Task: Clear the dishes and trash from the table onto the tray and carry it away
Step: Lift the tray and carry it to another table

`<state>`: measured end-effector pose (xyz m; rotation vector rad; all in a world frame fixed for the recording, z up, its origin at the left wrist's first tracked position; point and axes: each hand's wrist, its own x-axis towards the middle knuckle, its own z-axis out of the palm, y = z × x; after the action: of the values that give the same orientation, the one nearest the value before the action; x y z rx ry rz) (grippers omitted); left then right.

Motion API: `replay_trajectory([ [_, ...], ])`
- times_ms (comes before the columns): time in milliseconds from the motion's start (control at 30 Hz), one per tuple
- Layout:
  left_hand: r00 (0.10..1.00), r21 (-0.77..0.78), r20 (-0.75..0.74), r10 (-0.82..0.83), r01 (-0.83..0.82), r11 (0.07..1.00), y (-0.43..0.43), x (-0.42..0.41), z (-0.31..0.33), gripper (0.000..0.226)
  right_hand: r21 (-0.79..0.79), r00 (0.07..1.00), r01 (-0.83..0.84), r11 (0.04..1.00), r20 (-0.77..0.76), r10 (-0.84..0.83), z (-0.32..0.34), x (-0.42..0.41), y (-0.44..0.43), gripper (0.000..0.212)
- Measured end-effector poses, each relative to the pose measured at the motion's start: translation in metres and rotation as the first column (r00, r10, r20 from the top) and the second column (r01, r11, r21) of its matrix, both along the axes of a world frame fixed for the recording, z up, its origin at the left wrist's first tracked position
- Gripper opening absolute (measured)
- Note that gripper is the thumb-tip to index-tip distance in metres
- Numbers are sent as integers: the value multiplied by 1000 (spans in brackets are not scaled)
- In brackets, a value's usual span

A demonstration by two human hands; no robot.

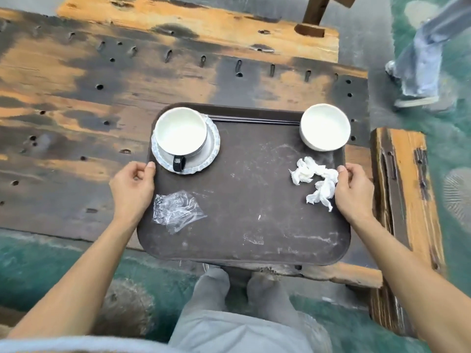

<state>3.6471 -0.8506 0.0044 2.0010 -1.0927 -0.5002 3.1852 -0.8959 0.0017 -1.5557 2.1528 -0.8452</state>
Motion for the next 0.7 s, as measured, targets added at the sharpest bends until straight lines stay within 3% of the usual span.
replay_trajectory([
  [333, 984, 185, 74, -162, 146, 972, -22, -16, -106, 32, 79, 993, 110, 991, -40, -107, -91, -25, 22, 31],
  [700, 948, 333, 179, -262, 193, 923, -46, -46, -144, 25, 148, 992, 124, 981, -44, -119, -157, -46, 22, 30],
])
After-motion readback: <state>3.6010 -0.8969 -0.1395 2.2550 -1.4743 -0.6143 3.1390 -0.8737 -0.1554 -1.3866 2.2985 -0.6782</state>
